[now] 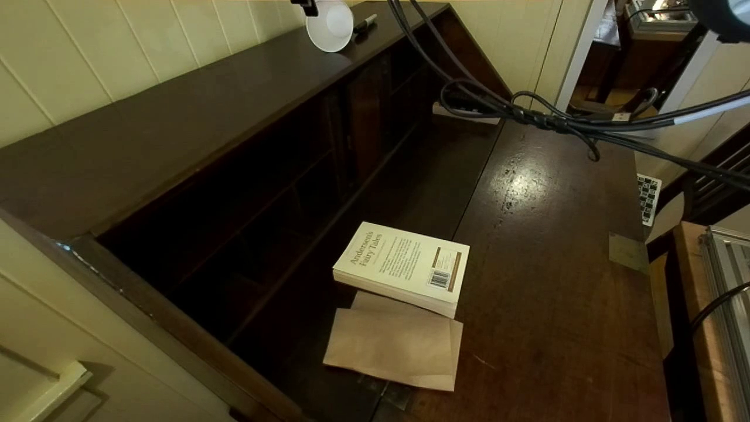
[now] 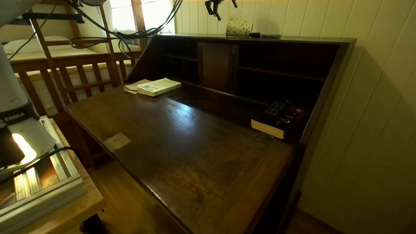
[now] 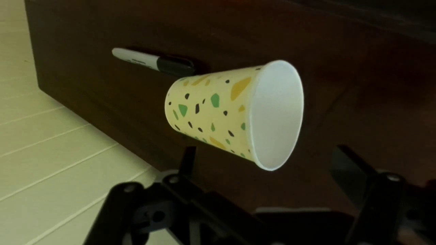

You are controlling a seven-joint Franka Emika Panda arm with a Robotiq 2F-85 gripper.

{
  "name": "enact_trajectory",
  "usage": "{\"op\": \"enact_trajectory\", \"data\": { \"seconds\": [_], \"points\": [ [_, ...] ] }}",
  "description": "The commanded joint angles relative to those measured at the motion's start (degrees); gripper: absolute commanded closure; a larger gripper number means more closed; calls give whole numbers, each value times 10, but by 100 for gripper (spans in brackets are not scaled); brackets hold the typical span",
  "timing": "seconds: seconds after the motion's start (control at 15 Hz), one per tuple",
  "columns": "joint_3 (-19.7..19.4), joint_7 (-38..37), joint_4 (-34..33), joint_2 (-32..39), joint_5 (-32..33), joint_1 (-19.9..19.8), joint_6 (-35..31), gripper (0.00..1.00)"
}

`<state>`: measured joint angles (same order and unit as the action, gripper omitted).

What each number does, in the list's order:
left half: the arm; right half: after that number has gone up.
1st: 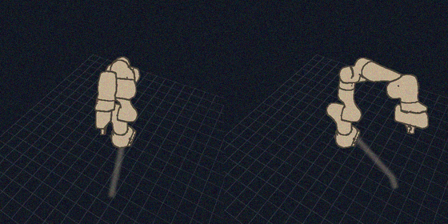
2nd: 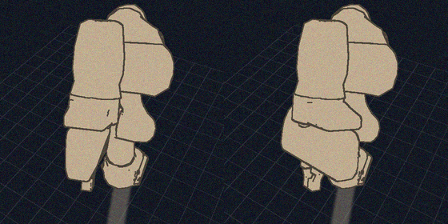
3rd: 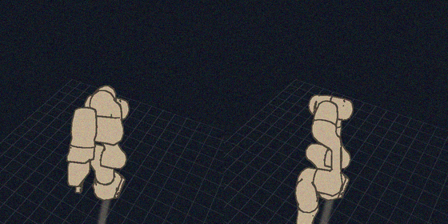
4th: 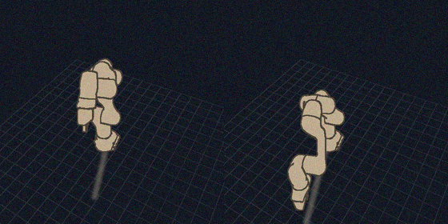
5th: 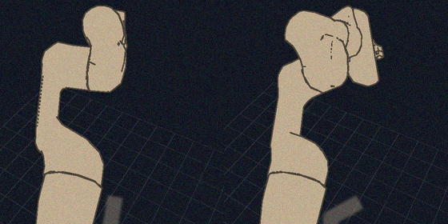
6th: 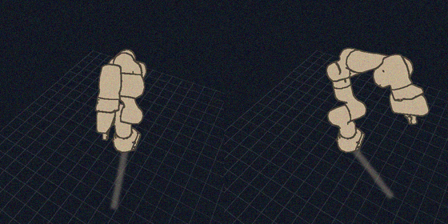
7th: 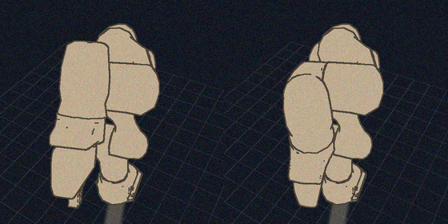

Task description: Take the marker out of the coffee cup then place the coffee cup upside down.

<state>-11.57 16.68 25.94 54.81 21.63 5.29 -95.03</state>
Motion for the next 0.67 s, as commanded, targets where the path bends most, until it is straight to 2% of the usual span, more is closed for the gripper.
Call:
{"op": "enact_trajectory", "data": {
  "seconds": [0.0, 0.6],
  "points": [
    [26, -57, 3, -27, -52, -23, 23, 0],
    [65, -215, -2, -38, -158, -96, 5, 0]
  ]
}}
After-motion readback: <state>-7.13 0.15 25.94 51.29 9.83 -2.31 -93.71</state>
